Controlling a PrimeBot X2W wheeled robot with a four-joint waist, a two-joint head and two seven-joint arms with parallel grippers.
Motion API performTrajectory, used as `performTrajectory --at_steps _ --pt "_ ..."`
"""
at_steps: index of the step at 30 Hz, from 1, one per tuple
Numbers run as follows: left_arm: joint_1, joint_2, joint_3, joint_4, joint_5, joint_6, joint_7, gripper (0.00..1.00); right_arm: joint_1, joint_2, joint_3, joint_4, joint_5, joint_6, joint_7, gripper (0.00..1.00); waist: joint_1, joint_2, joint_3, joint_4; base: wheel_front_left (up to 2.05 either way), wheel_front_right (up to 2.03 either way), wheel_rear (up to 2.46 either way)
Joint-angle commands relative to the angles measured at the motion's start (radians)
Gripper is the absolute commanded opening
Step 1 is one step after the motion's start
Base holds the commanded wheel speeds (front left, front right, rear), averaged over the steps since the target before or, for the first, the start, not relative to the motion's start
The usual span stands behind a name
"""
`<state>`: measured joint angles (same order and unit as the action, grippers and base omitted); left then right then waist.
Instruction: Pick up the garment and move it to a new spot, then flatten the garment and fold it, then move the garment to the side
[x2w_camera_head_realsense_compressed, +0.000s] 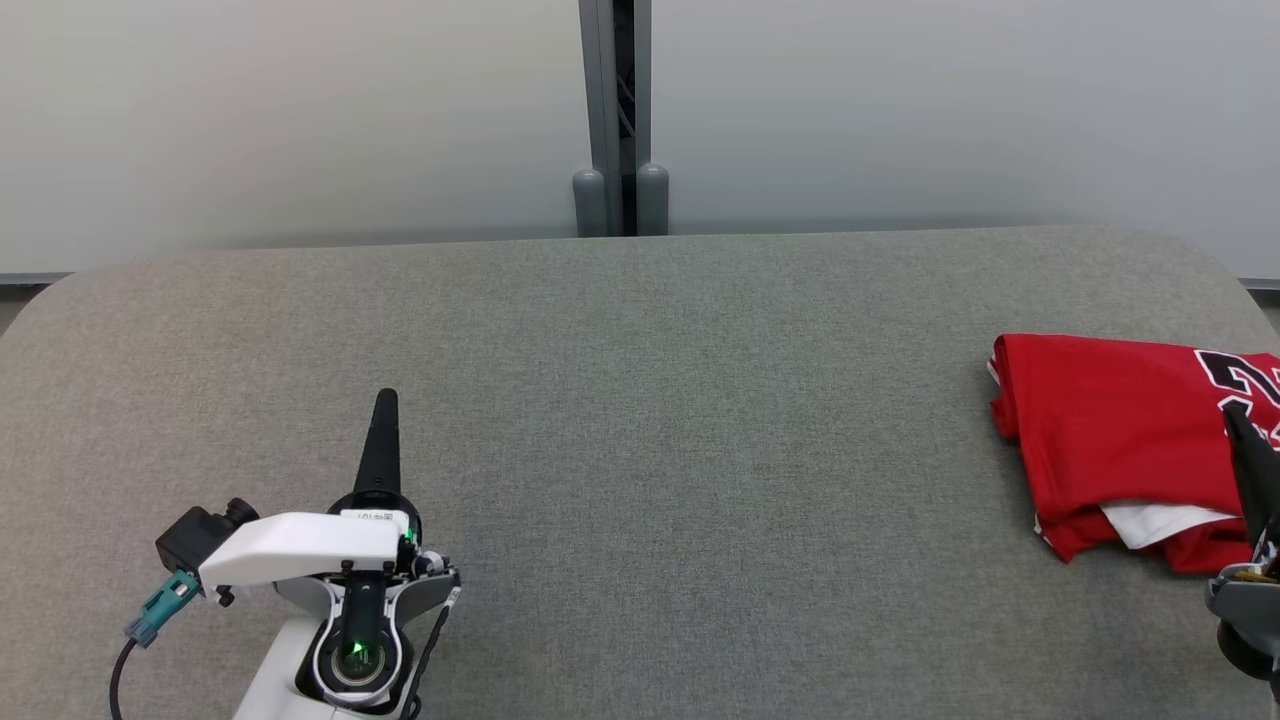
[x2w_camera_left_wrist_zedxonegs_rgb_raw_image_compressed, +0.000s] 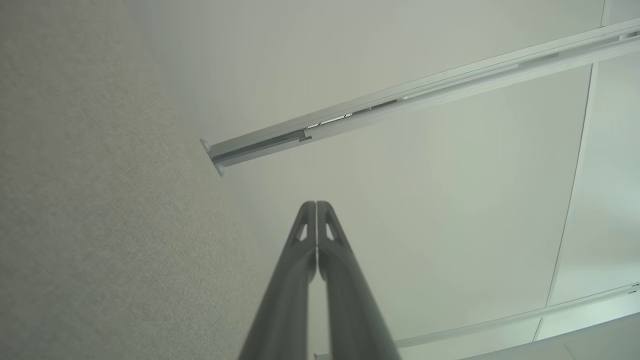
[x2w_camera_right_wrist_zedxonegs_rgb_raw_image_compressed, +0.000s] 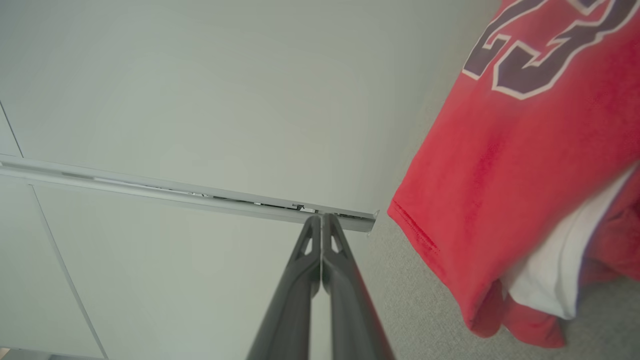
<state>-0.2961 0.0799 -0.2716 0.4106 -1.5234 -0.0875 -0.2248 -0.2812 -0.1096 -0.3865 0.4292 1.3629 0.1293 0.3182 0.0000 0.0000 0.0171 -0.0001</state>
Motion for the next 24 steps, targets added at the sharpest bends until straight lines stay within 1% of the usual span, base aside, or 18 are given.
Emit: performTrajectory --at_steps 1,24 --pt "-0.025 0.001 0.002 0.004 -0.02 -0.008 -0.001 0.0 -0.017 -0.013 -0.011 0.001 0.021 0.002 0.011 0.0 0.0 0.0 0.0 0.0 0.0 0.0 0.0" --pt "-0.067 -0.026 -0.007 0.048 -0.178 -0.043 -0.002 0.0 -0.061 -0.023 -0.05 0.061 0.175 0.002 0.066 0.0 0.0 0.0 -0.005 0.0 0.0 0.0 0.0"
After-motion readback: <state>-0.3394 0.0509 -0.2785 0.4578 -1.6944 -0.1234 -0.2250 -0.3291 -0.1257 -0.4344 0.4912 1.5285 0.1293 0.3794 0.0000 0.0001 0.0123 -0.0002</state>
